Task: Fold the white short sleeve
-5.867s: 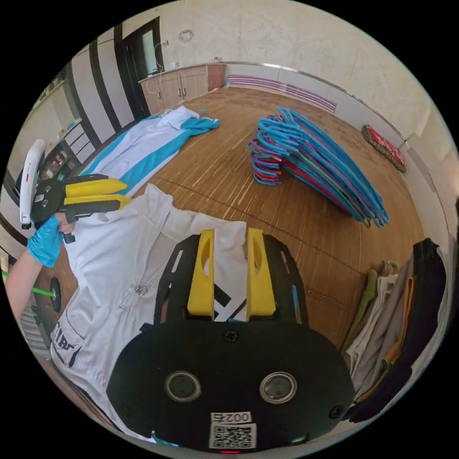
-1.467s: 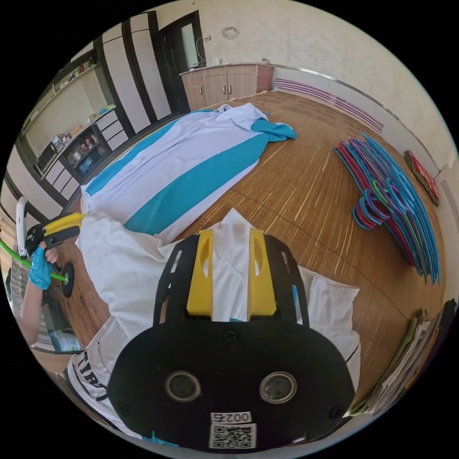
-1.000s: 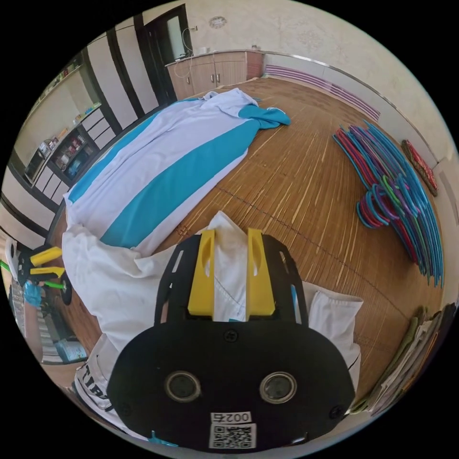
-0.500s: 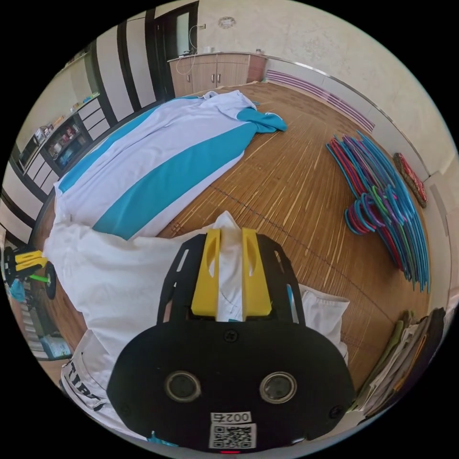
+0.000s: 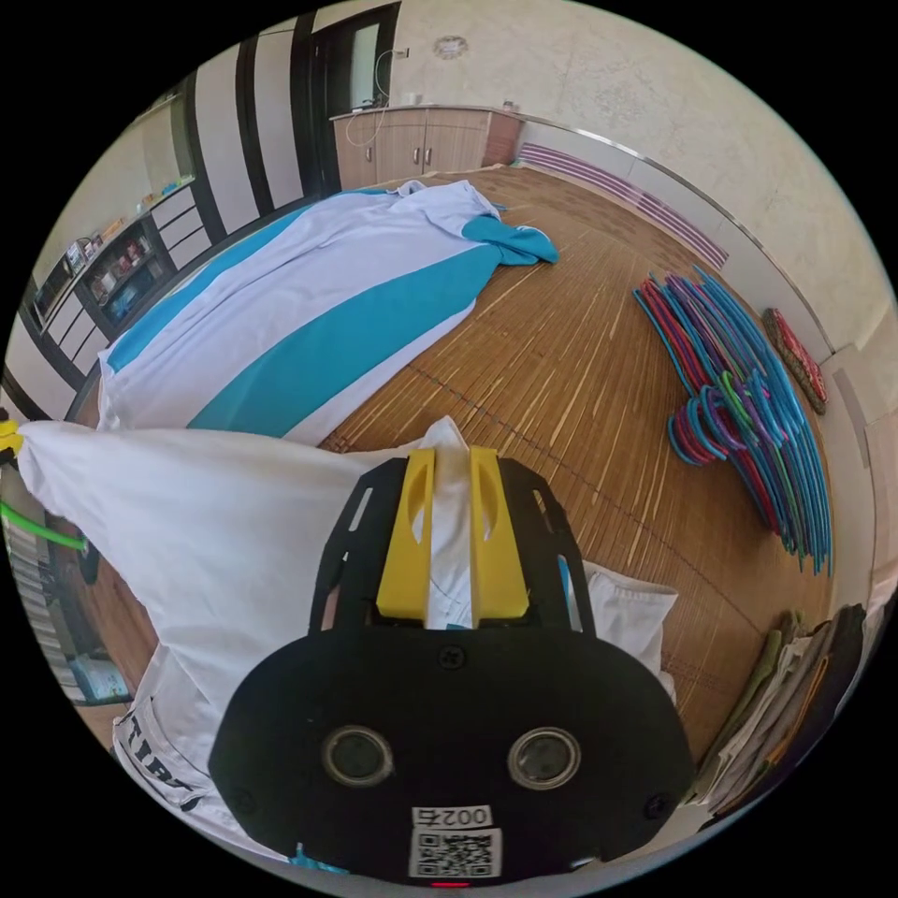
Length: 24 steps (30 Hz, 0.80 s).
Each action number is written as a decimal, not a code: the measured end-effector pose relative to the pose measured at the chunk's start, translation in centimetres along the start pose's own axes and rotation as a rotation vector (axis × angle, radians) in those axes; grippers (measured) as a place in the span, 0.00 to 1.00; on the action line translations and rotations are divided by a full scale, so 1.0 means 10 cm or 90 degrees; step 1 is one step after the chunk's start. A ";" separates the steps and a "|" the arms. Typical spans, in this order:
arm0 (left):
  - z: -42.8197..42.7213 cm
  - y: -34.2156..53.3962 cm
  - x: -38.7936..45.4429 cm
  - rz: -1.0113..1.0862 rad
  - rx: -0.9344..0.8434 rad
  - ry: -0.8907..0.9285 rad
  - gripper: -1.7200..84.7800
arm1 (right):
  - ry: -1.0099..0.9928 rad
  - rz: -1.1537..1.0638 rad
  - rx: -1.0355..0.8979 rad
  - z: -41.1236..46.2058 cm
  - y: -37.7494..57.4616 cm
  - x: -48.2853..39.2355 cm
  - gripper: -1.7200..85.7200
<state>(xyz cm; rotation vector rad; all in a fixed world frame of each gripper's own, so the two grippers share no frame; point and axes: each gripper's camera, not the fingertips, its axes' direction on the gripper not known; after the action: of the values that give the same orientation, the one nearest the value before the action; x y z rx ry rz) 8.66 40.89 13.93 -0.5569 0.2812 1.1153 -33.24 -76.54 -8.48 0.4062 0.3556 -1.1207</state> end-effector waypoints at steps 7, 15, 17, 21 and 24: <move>0.69 -0.05 -0.35 -0.100 -0.066 0.061 0.01 | 0.014 -0.021 0.003 -0.04 0.08 -0.10 0.10; 0.78 -0.06 -0.47 -0.115 -0.048 0.058 0.01 | -0.025 0.020 0.002 -0.12 0.13 -0.05 0.10; 0.76 -0.08 -0.49 -0.120 -0.041 0.060 0.01 | -0.038 0.020 0.002 -0.16 0.14 -0.07 0.11; 0.70 -0.09 -0.49 -0.114 -0.027 0.044 0.01 | -0.041 -0.028 0.003 -0.25 0.17 -0.22 0.12; 0.67 -0.08 -0.50 -0.115 -0.021 0.033 0.01 | -0.068 -0.028 -0.005 -0.28 0.19 -0.26 0.08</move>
<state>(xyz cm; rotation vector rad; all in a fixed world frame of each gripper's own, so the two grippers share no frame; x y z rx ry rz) 6.86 40.55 22.09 -0.6281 0.2524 0.9325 -32.72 -72.40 -9.40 0.3322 0.2764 -1.1794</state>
